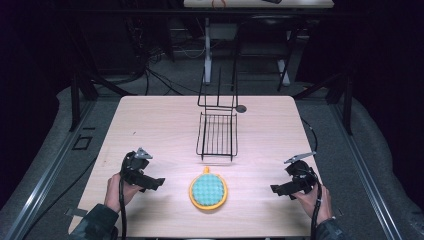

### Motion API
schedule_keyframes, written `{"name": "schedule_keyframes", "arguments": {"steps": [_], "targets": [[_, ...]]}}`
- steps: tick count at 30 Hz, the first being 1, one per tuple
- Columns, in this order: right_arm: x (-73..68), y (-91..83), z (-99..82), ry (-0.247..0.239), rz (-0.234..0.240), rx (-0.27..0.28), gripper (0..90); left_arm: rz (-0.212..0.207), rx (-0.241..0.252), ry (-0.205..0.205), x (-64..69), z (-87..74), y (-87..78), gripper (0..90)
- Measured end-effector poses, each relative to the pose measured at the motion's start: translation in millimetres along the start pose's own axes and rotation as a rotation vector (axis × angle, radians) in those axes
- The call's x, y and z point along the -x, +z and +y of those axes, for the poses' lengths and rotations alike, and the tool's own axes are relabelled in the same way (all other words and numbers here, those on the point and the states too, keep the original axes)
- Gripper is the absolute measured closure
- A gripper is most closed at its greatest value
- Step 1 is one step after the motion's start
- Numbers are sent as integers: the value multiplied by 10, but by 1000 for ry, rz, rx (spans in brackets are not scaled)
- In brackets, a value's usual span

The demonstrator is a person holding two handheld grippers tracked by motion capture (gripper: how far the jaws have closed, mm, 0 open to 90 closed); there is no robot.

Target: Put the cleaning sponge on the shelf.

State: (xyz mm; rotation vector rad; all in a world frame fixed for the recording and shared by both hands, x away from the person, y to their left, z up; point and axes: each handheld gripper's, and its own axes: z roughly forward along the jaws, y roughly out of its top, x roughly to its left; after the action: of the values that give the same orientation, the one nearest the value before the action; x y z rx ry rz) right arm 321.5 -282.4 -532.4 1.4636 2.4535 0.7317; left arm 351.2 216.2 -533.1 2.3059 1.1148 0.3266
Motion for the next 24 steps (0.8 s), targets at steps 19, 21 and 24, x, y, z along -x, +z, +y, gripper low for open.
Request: {"name": "schedule_keyframes", "arguments": {"steps": [19,21,24], "targets": [[-49,38,22,-18,8,-24,11,-57,24,18,192,150,-31,0],[-54,48,25,-21,3,-24,11,-81,34,16,239,199,-25,1],[-57,56,27,-20,7,-18,13,-90,37,24,303,259,-2,1]]}}
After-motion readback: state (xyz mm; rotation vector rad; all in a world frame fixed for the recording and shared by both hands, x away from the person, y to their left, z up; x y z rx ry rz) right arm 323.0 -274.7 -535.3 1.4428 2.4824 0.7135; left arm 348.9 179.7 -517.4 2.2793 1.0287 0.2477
